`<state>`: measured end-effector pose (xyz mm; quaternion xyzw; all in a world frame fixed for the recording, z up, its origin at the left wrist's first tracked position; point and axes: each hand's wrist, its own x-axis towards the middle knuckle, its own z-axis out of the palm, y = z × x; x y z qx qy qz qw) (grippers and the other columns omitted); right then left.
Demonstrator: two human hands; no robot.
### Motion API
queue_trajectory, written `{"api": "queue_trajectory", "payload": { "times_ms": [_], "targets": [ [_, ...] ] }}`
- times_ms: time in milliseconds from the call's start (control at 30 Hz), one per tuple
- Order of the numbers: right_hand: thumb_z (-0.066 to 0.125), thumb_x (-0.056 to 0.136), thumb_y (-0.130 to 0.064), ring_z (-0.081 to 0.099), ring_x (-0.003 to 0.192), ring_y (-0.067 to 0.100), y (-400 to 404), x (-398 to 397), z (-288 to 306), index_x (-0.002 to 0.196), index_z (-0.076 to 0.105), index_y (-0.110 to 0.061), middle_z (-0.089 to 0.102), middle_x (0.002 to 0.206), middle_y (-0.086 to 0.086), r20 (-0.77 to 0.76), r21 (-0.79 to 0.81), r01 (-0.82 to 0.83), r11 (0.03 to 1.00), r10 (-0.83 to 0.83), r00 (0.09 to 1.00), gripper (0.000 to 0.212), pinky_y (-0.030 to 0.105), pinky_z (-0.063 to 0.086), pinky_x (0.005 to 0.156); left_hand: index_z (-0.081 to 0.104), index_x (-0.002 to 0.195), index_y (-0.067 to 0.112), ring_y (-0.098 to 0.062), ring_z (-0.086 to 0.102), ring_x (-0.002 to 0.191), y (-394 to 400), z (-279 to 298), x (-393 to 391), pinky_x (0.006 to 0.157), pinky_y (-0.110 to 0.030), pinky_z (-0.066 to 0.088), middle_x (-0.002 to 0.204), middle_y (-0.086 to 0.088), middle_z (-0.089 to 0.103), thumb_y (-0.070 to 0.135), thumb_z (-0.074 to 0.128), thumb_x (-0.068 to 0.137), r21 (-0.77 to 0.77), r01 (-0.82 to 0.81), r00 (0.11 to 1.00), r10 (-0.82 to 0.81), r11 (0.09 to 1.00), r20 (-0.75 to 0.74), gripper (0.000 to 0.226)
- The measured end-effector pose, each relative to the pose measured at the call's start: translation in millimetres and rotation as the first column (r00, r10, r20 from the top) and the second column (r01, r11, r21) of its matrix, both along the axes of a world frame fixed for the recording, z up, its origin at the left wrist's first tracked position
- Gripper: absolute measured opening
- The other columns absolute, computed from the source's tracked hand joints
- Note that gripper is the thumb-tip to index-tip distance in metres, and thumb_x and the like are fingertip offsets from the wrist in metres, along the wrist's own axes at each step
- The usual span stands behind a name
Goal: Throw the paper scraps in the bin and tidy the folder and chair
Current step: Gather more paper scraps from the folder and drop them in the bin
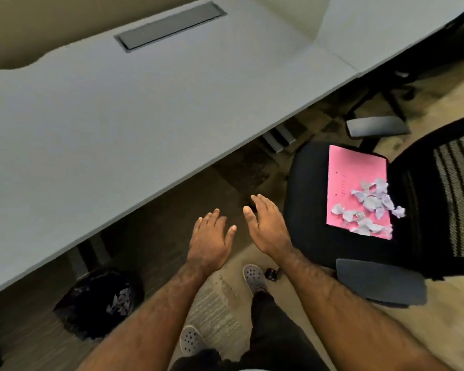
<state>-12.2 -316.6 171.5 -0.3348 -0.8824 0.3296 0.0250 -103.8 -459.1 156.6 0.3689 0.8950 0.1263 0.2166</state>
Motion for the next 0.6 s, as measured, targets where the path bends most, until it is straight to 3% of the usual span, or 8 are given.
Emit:
{"api": "queue_trajectory", "payload": {
  "times_ms": [133, 300, 467, 600],
  "targets": [
    [0.031, 0.099, -0.052, 0.032, 0.140, 0.022, 58, 36, 0, 0.143, 0.041, -0.013, 0.041, 0.150, 0.010, -0.067, -0.004, 0.190, 0.982, -0.190, 0.980, 0.060, 0.042, 0.028, 0.114, 0.047, 0.139, 0.015, -0.024, 0.031, 0.142, 76, 9, 2, 0.118, -0.040, 0.018, 0.154, -0.009, 0.036, 0.052, 0.029, 0.099, 0.046, 0.183, 0.982, -0.181, 0.982, -0.052, 0.057],
    [0.035, 0.100, -0.049, 0.031, 0.140, 0.021, 121, 80, -14, 0.143, 0.040, -0.013, 0.040, 0.150, 0.007, -0.080, -0.003, 0.409, 0.912, -0.408, 0.909, 0.056, 0.037, 0.025, 0.114, 0.042, 0.143, 0.013, -0.025, 0.030, 0.142, 164, 12, 13, 0.118, -0.042, 0.024, 0.155, -0.011, 0.034, 0.047, 0.036, 0.100, 0.069, 0.350, 0.936, -0.345, 0.934, -0.071, 0.056],
    [0.034, 0.097, -0.055, 0.030, 0.140, 0.024, 179, 133, -41, 0.145, 0.036, -0.015, 0.036, 0.152, 0.008, -0.034, -0.029, 0.616, 0.787, -0.617, 0.787, 0.062, 0.042, 0.029, 0.113, 0.029, 0.150, 0.017, -0.023, 0.025, 0.145, 232, -14, 41, 0.119, -0.039, 0.019, 0.159, -0.006, 0.026, 0.050, 0.037, 0.098, 0.041, 0.482, 0.876, -0.482, 0.875, -0.023, 0.062],
    [0.031, 0.093, -0.062, 0.028, 0.142, 0.026, 223, 179, -68, 0.146, 0.034, -0.016, 0.033, 0.154, 0.009, 0.009, -0.034, 0.721, 0.693, -0.721, 0.693, 0.070, 0.047, 0.031, 0.113, 0.031, 0.149, 0.018, -0.023, 0.030, 0.143, 280, -46, 75, 0.117, -0.036, 0.020, 0.158, -0.005, 0.030, 0.049, 0.043, 0.096, 0.040, 0.576, 0.818, -0.575, 0.817, -0.020, 0.063]
  ]
}}
